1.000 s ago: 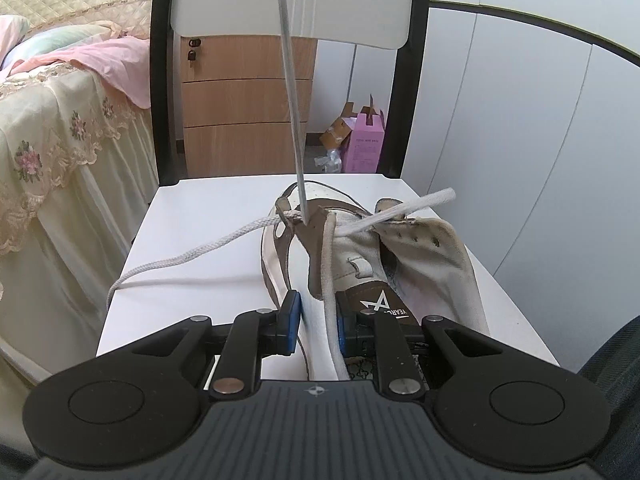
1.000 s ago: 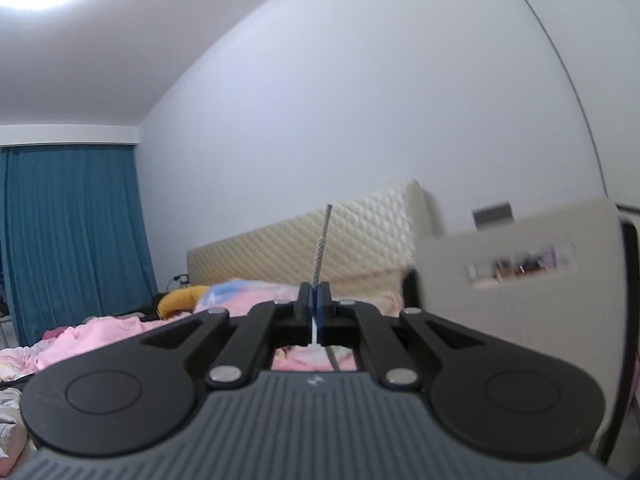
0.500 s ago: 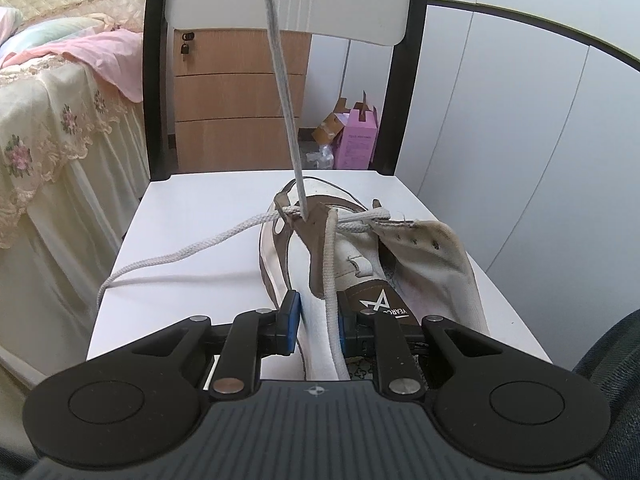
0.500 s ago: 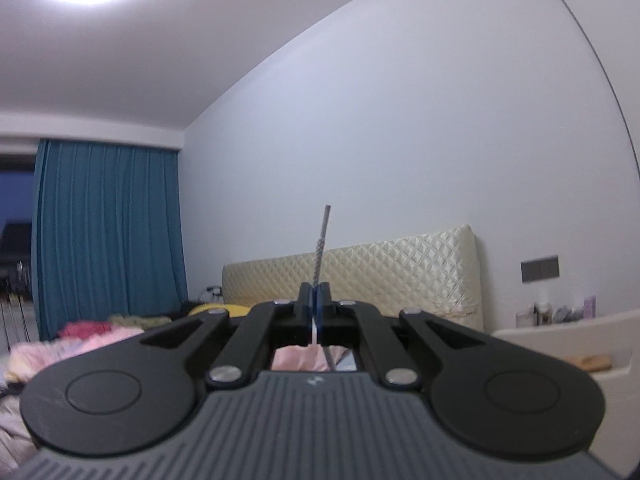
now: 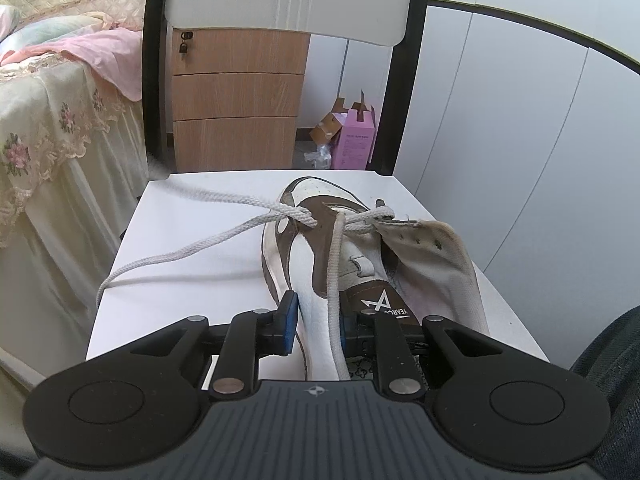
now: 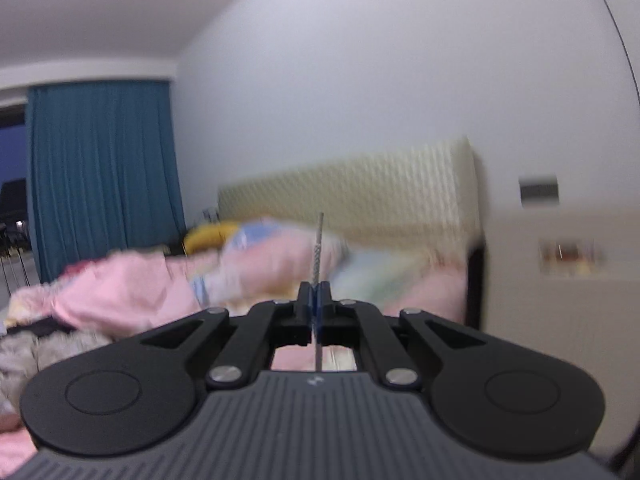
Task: Lace up shoes with both hands
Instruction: 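Pull the lace up through the eyelet with the right tool while the left tool holds the sneaker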
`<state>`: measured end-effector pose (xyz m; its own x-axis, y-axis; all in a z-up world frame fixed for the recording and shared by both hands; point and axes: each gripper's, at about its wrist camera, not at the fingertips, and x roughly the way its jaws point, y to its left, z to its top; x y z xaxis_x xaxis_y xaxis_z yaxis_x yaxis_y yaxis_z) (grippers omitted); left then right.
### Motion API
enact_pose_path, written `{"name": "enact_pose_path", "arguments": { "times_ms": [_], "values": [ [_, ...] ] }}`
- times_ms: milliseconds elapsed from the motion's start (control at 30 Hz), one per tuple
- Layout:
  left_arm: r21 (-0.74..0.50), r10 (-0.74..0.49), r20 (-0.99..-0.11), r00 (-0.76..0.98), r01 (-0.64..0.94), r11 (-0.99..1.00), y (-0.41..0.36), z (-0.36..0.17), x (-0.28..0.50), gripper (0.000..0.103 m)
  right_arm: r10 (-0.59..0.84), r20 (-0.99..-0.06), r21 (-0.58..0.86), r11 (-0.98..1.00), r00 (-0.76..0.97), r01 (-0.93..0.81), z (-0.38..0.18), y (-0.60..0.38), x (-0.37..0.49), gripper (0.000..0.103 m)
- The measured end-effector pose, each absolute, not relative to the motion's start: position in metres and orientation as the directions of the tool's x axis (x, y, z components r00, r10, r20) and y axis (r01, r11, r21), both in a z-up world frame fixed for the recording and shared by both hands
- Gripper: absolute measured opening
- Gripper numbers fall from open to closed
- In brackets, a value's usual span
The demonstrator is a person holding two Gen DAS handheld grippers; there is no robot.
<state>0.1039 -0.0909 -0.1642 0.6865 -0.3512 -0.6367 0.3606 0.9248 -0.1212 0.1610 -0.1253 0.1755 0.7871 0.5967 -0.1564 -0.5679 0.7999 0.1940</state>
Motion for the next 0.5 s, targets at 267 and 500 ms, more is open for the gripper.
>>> {"name": "enact_pose_path", "arguments": {
  "times_ms": [267, 500],
  "values": [
    [-0.117, -0.344, -0.632, 0.694, 0.354, 0.928, -0.091, -0.163, 0.1, 0.021, 0.573, -0.399, 0.316, 0.819, 0.716, -0.479, 0.057, -0.148, 0.152, 0.004],
    [-0.098, -0.336, -0.624, 0.706, 0.355, 0.93, -0.091, -0.163, 0.096, 0.023, 0.577, -0.485, 0.334, 0.817, 0.657, -0.471, 0.023, -0.152, 0.125, 0.01]
  ]
}}
